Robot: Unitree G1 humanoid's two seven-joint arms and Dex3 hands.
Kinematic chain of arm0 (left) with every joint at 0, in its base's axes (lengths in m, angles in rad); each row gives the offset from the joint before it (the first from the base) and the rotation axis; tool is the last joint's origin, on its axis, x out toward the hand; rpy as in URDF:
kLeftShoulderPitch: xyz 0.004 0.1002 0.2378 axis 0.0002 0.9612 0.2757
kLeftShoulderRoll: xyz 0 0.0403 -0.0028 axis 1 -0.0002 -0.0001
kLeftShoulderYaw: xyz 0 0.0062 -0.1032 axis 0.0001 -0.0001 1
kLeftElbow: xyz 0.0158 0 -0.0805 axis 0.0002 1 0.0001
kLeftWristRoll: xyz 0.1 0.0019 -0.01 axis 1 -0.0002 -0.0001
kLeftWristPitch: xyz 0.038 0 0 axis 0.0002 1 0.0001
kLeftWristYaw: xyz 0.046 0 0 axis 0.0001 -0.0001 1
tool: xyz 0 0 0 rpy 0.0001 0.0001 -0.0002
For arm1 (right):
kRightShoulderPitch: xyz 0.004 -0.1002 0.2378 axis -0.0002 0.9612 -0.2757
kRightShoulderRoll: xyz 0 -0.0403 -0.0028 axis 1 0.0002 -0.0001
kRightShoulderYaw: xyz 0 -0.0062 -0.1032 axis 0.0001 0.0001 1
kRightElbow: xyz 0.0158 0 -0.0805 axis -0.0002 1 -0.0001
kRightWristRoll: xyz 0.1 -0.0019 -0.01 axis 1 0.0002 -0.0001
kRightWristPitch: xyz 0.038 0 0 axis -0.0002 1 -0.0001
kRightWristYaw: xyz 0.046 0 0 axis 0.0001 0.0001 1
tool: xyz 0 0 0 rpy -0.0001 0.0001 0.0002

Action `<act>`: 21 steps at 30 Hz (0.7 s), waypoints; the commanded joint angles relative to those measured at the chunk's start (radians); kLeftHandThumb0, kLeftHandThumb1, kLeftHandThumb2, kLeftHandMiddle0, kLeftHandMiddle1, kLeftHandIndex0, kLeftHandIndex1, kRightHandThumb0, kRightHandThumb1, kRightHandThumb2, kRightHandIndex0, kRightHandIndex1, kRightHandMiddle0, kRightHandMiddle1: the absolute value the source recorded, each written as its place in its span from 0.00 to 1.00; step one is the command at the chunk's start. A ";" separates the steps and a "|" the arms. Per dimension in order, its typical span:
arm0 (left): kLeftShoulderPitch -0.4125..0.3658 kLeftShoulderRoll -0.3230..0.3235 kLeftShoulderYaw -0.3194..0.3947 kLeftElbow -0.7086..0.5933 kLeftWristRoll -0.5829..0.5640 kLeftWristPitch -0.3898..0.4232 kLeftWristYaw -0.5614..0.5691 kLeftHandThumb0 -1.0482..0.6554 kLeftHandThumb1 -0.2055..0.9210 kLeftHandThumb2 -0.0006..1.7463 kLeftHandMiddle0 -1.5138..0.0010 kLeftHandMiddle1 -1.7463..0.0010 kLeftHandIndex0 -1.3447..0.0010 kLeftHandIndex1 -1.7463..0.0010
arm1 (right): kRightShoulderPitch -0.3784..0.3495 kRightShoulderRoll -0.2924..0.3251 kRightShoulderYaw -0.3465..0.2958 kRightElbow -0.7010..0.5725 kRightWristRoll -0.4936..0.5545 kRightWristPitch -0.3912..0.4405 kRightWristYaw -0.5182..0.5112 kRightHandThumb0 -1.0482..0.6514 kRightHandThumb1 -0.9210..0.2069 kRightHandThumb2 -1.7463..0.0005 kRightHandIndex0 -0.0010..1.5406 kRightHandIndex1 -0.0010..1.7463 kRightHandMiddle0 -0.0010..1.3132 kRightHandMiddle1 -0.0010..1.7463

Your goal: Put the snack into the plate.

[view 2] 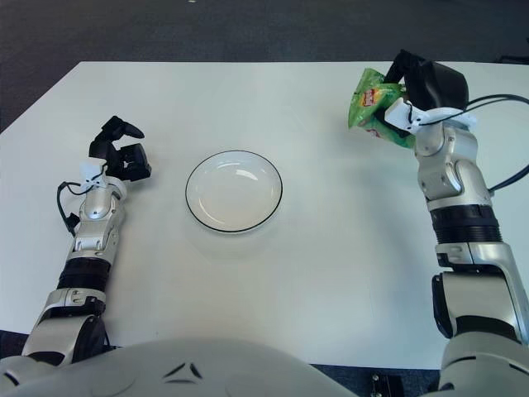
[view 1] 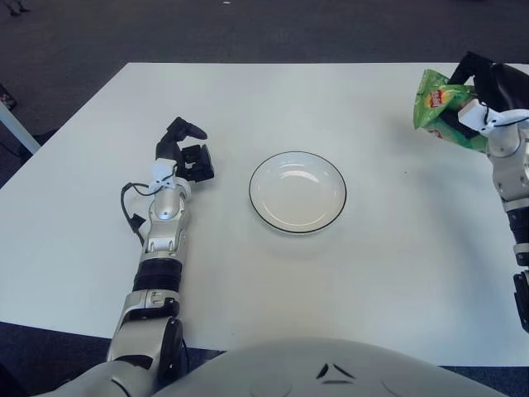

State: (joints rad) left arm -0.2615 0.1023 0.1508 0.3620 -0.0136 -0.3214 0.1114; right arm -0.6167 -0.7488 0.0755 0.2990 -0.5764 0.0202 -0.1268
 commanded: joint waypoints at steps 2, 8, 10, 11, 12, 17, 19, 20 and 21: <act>0.126 -0.060 -0.011 0.070 -0.005 0.012 0.010 0.32 0.41 0.80 0.08 0.00 0.50 0.00 | -0.064 0.036 0.025 -0.029 -0.016 -0.066 -0.018 0.62 0.82 0.04 0.54 1.00 0.48 1.00; 0.129 -0.066 -0.015 0.063 -0.002 0.013 0.015 0.31 0.39 0.81 0.08 0.00 0.49 0.00 | -0.120 0.076 0.048 -0.024 -0.014 -0.123 -0.010 0.62 0.85 0.01 0.56 1.00 0.51 1.00; 0.129 -0.068 -0.017 0.061 -0.005 0.019 0.012 0.31 0.39 0.81 0.08 0.00 0.49 0.00 | -0.138 0.086 0.055 -0.013 -0.018 -0.142 -0.013 0.62 0.86 0.01 0.56 1.00 0.52 1.00; 0.128 -0.068 -0.018 0.061 -0.006 0.022 0.011 0.31 0.39 0.81 0.08 0.00 0.49 0.00 | -0.149 0.090 0.061 -0.005 -0.020 -0.156 -0.014 0.62 0.87 0.00 0.56 1.00 0.52 1.00; 0.128 -0.069 -0.018 0.062 -0.008 0.024 0.009 0.31 0.39 0.82 0.08 0.00 0.49 0.00 | -0.160 0.095 0.067 0.001 -0.023 -0.168 -0.014 0.62 0.87 0.00 0.56 1.00 0.52 1.00; 0.127 -0.073 -0.022 0.066 -0.010 0.024 0.007 0.31 0.39 0.82 0.08 0.00 0.49 0.00 | -0.199 0.130 0.092 0.025 -0.038 -0.207 -0.026 0.62 0.87 0.00 0.57 1.00 0.53 0.99; 0.127 -0.074 -0.024 0.068 -0.008 0.021 0.009 0.31 0.39 0.82 0.08 0.00 0.49 0.00 | -0.215 0.154 0.104 0.032 -0.045 -0.216 -0.031 0.62 0.87 0.00 0.57 1.00 0.53 1.00; 0.127 -0.074 -0.025 0.069 -0.007 0.022 0.012 0.31 0.39 0.81 0.08 0.00 0.49 0.00 | -0.226 0.171 0.111 0.034 -0.044 -0.221 -0.029 0.62 0.87 0.00 0.57 1.00 0.52 1.00; 0.127 -0.074 -0.025 0.070 -0.006 0.022 0.013 0.31 0.39 0.81 0.08 0.00 0.49 0.00 | -0.232 0.181 0.114 0.036 -0.043 -0.225 -0.027 0.62 0.87 0.00 0.57 1.00 0.52 1.00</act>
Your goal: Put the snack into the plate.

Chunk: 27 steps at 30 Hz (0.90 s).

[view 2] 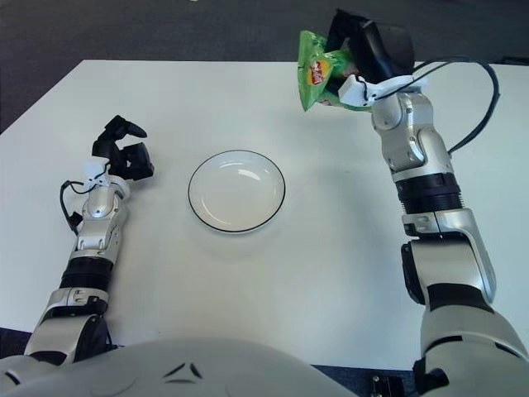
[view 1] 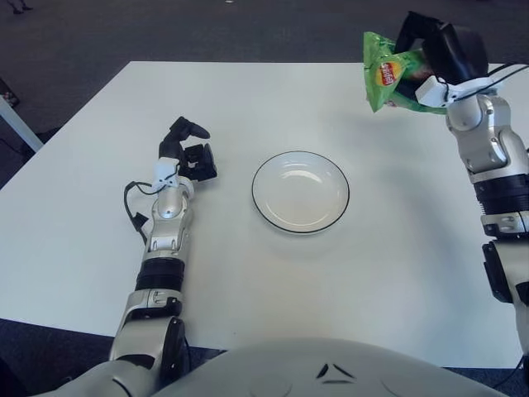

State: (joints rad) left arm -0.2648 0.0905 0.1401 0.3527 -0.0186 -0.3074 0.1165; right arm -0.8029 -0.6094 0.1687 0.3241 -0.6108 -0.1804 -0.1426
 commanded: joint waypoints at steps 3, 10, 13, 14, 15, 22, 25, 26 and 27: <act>0.130 -0.067 -0.018 0.079 0.006 0.013 0.020 0.31 0.39 0.81 0.08 0.00 0.49 0.00 | -0.057 0.064 0.028 0.021 0.004 -0.055 -0.011 0.62 0.87 0.00 0.58 0.99 0.52 1.00; 0.125 -0.074 -0.024 0.081 0.010 0.013 0.030 0.31 0.39 0.81 0.08 0.00 0.49 0.00 | -0.064 0.077 0.028 0.043 0.010 -0.147 -0.021 0.62 0.88 0.00 0.58 0.98 0.52 1.00; 0.123 -0.077 -0.027 0.078 0.009 0.016 0.028 0.31 0.39 0.81 0.08 0.00 0.49 0.00 | -0.068 0.074 0.039 0.045 0.019 -0.209 0.007 0.62 0.87 0.00 0.58 0.99 0.52 1.00; 0.124 -0.078 -0.029 0.076 0.009 0.016 0.027 0.31 0.39 0.81 0.08 0.00 0.49 0.00 | -0.069 0.073 0.042 0.044 0.018 -0.223 0.014 0.62 0.88 0.00 0.58 0.99 0.52 1.00; 0.124 -0.080 -0.030 0.074 0.006 0.017 0.025 0.31 0.39 0.81 0.08 0.00 0.49 0.00 | -0.069 0.075 0.049 0.039 0.010 -0.231 0.019 0.62 0.88 0.00 0.58 0.99 0.52 1.00; 0.125 -0.081 -0.036 0.068 0.004 0.018 0.019 0.31 0.39 0.81 0.07 0.00 0.49 0.00 | -0.061 0.083 0.060 0.010 -0.008 -0.242 0.052 0.62 0.87 0.00 0.57 1.00 0.52 1.00; 0.126 -0.079 -0.038 0.066 0.009 0.021 0.025 0.31 0.39 0.82 0.08 0.00 0.49 0.00 | -0.057 0.088 0.065 -0.001 -0.006 -0.248 0.067 0.62 0.87 0.00 0.57 1.00 0.52 1.00; 0.126 -0.078 -0.038 0.065 0.010 0.022 0.027 0.31 0.39 0.82 0.08 0.00 0.49 0.00 | -0.056 0.089 0.066 -0.003 -0.006 -0.251 0.070 0.62 0.87 0.00 0.57 1.00 0.52 1.00; 0.127 -0.078 -0.039 0.063 0.012 0.023 0.031 0.31 0.38 0.82 0.08 0.00 0.49 0.00 | -0.054 0.091 0.068 -0.005 -0.005 -0.258 0.073 0.62 0.87 0.00 0.57 1.00 0.52 1.00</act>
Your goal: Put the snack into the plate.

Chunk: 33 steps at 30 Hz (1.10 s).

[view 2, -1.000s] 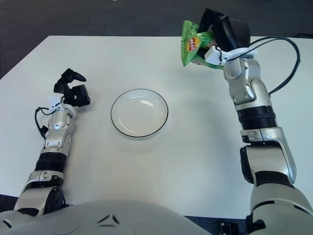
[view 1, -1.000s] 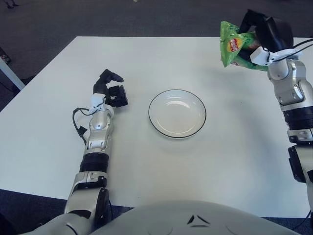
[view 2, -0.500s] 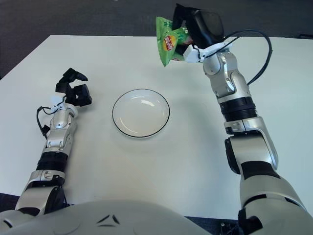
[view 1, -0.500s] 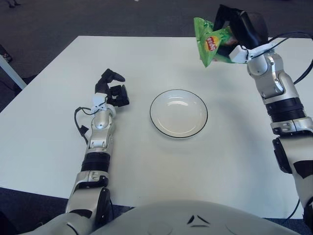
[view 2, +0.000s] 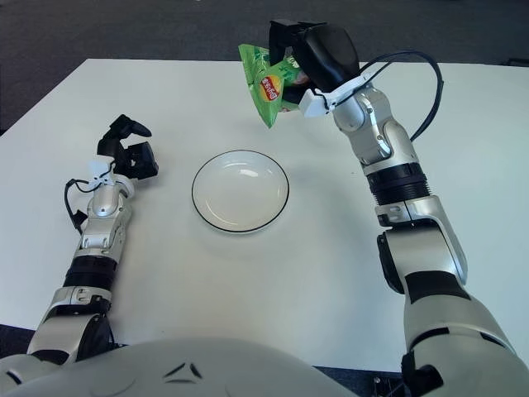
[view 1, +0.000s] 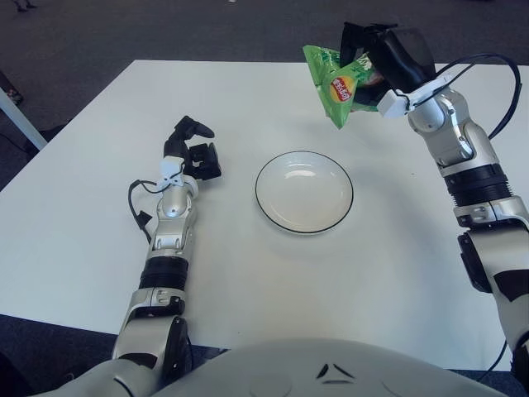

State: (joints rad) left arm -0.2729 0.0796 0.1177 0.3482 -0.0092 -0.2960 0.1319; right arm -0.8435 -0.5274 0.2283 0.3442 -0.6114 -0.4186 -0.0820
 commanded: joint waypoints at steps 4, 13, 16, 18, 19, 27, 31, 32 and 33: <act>0.137 -0.069 -0.016 0.059 0.008 0.018 0.028 0.31 0.37 0.83 0.07 0.00 0.48 0.00 | -0.011 0.018 0.023 -0.029 -0.008 -0.044 0.020 0.62 0.87 0.00 0.57 1.00 0.53 1.00; 0.140 -0.069 -0.019 0.051 0.029 0.014 0.059 0.30 0.35 0.84 0.07 0.00 0.46 0.00 | 0.055 0.023 0.024 -0.142 0.048 -0.083 0.080 0.62 0.87 0.00 0.57 1.00 0.53 1.00; 0.140 -0.069 -0.021 0.044 0.029 0.016 0.063 0.30 0.35 0.85 0.06 0.00 0.46 0.00 | 0.101 0.036 0.026 -0.246 0.076 -0.051 0.140 0.62 0.87 0.00 0.57 1.00 0.53 0.99; 0.141 -0.070 -0.022 0.042 0.030 0.017 0.066 0.30 0.35 0.85 0.07 0.00 0.46 0.00 | 0.113 0.043 0.027 -0.281 0.080 -0.017 0.174 0.62 0.87 0.00 0.57 1.00 0.53 1.00; 0.141 -0.070 -0.023 0.042 0.030 0.018 0.067 0.30 0.35 0.85 0.07 0.00 0.46 0.00 | 0.120 0.045 0.024 -0.295 0.082 -0.008 0.186 0.62 0.87 0.00 0.57 1.00 0.53 1.00; 0.141 -0.068 -0.020 0.045 0.014 0.034 0.057 0.30 0.34 0.85 0.07 0.00 0.46 0.00 | 0.122 0.063 0.023 -0.284 0.135 -0.038 0.257 0.62 0.87 0.00 0.57 1.00 0.52 1.00; 0.140 -0.068 -0.021 0.045 0.014 0.041 0.058 0.30 0.35 0.85 0.07 0.00 0.46 0.00 | 0.123 0.061 0.031 -0.264 0.138 -0.100 0.254 0.62 0.88 0.00 0.57 1.00 0.53 0.99; 0.139 -0.069 -0.022 0.045 0.015 0.042 0.061 0.30 0.35 0.85 0.07 0.00 0.46 0.00 | 0.126 0.060 0.033 -0.260 0.144 -0.118 0.256 0.62 0.88 0.00 0.57 1.00 0.53 0.99; 0.138 -0.069 -0.022 0.045 0.015 0.044 0.060 0.30 0.35 0.85 0.07 0.00 0.46 0.00 | 0.129 0.059 0.033 -0.253 0.148 -0.143 0.252 0.62 0.87 0.00 0.57 1.00 0.53 0.99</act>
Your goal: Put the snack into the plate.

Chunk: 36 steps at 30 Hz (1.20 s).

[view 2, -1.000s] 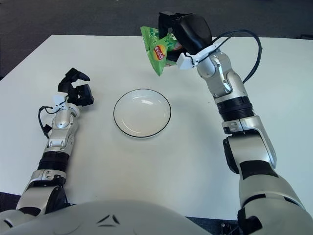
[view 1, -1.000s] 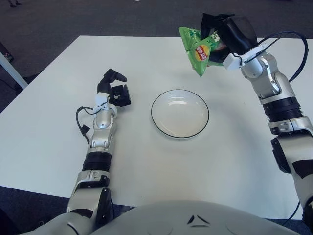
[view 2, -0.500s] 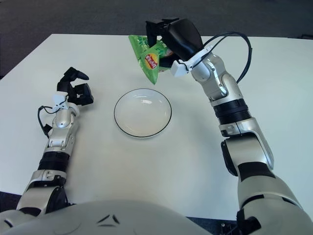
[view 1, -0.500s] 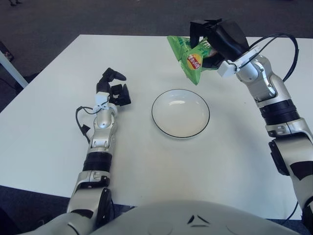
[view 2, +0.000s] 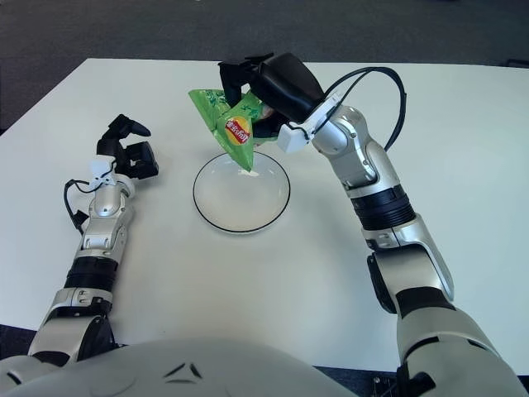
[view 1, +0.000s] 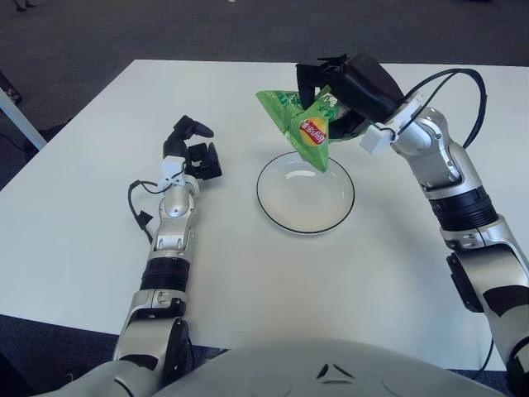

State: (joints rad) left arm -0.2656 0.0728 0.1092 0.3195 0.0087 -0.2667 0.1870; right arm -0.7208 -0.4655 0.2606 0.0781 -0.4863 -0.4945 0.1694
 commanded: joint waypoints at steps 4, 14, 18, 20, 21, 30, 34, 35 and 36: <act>0.129 -0.063 -0.012 0.077 -0.012 0.013 -0.005 0.30 0.35 0.85 0.07 0.00 0.46 0.00 | 0.012 -0.003 0.002 0.041 0.034 -0.145 -0.003 0.61 0.87 0.00 0.57 1.00 0.53 1.00; 0.129 -0.064 -0.009 0.084 -0.021 0.017 -0.012 0.31 0.37 0.83 0.07 0.00 0.47 0.00 | 0.098 -0.014 0.020 -0.095 0.251 0.003 0.235 0.62 0.89 0.00 0.59 0.97 0.53 1.00; 0.125 -0.066 -0.008 0.091 -0.024 0.015 -0.013 0.31 0.37 0.83 0.07 0.00 0.48 0.00 | 0.124 -0.023 0.010 -0.157 0.294 0.091 0.316 0.62 0.89 0.00 0.60 0.95 0.53 1.00; 0.125 -0.066 -0.007 0.095 -0.027 0.012 -0.013 0.31 0.37 0.83 0.07 0.00 0.48 0.00 | 0.133 -0.024 0.007 -0.180 0.306 0.126 0.350 0.62 0.88 0.01 0.60 0.94 0.52 1.00; 0.124 -0.066 -0.007 0.096 -0.026 0.010 -0.010 0.31 0.37 0.83 0.07 0.00 0.48 0.00 | 0.136 -0.025 0.007 -0.190 0.317 0.147 0.370 0.62 0.87 0.02 0.60 0.94 0.51 1.00; 0.123 -0.066 -0.008 0.100 -0.031 0.006 -0.012 0.31 0.37 0.83 0.07 0.00 0.48 0.00 | 0.157 -0.035 0.001 -0.236 0.330 0.218 0.452 0.62 0.79 0.06 0.53 0.99 0.46 1.00; 0.124 -0.067 -0.009 0.099 -0.033 0.007 -0.012 0.31 0.37 0.83 0.07 0.00 0.48 0.00 | 0.163 -0.045 0.003 -0.252 0.322 0.244 0.481 0.62 0.83 0.04 0.55 1.00 0.50 0.98; 0.123 -0.067 -0.010 0.101 -0.030 0.005 -0.009 0.31 0.37 0.83 0.07 0.00 0.48 0.00 | 0.165 -0.048 0.004 -0.253 0.326 0.248 0.490 0.62 0.83 0.04 0.55 1.00 0.50 0.97; 0.123 -0.066 -0.010 0.103 -0.028 0.003 -0.006 0.31 0.37 0.83 0.07 0.00 0.48 0.00 | 0.166 -0.049 0.004 -0.254 0.329 0.251 0.497 0.62 0.82 0.06 0.55 1.00 0.52 0.94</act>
State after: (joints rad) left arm -0.2691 0.0716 0.1104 0.3325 -0.0186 -0.2580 0.1770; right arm -0.5670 -0.4976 0.2695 -0.1595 -0.1694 -0.2615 0.6409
